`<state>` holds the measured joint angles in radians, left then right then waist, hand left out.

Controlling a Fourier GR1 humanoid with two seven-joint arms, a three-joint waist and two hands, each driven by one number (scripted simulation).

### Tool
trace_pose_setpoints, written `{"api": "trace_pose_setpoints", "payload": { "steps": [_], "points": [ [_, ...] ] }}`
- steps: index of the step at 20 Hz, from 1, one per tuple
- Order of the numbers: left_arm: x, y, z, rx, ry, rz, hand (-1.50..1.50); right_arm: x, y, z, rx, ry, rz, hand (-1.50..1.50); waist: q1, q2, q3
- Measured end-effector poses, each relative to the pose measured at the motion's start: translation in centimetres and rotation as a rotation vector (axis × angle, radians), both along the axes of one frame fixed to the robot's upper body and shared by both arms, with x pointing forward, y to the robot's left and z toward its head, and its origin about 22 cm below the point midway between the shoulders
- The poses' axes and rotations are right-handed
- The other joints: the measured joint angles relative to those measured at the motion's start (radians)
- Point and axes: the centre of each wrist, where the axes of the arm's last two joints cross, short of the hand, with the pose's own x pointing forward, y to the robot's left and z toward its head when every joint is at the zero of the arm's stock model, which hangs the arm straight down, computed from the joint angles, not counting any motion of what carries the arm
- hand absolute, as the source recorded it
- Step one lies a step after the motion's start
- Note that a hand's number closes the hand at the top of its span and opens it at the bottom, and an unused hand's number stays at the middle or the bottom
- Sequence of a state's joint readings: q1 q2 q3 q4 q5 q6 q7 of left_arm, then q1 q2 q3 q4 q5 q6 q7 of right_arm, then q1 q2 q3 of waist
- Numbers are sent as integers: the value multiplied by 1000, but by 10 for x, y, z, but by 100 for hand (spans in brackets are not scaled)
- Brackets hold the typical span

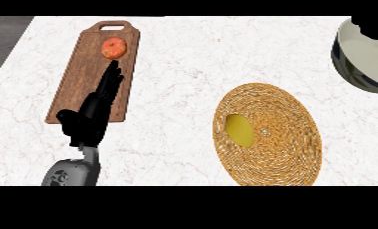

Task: Pick the can from the placemat and place it in the bowl

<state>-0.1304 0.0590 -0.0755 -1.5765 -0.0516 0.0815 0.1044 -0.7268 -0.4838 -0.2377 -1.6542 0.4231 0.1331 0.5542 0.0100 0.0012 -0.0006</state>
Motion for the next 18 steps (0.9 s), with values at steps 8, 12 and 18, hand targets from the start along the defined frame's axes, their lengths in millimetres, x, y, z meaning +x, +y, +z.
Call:
{"api": "trace_pose_setpoints", "payload": {
  "steps": [8, 12, 18],
  "points": [
    [5, -3, -3, 2, -3, -9, 0, 35, -52, -11, -200, 83, -168, 150, 5, 5, 0],
    [0, -1, -2, 3, -7, -14, 0, 49, -85, -33, -263, 115, -225, 150, 11, 6, 1],
    [0, -3, -3, -3, -8, -19, 0, 64, -126, -67, -297, 154, -289, 150, 14, 7, 1]
  ]
}}
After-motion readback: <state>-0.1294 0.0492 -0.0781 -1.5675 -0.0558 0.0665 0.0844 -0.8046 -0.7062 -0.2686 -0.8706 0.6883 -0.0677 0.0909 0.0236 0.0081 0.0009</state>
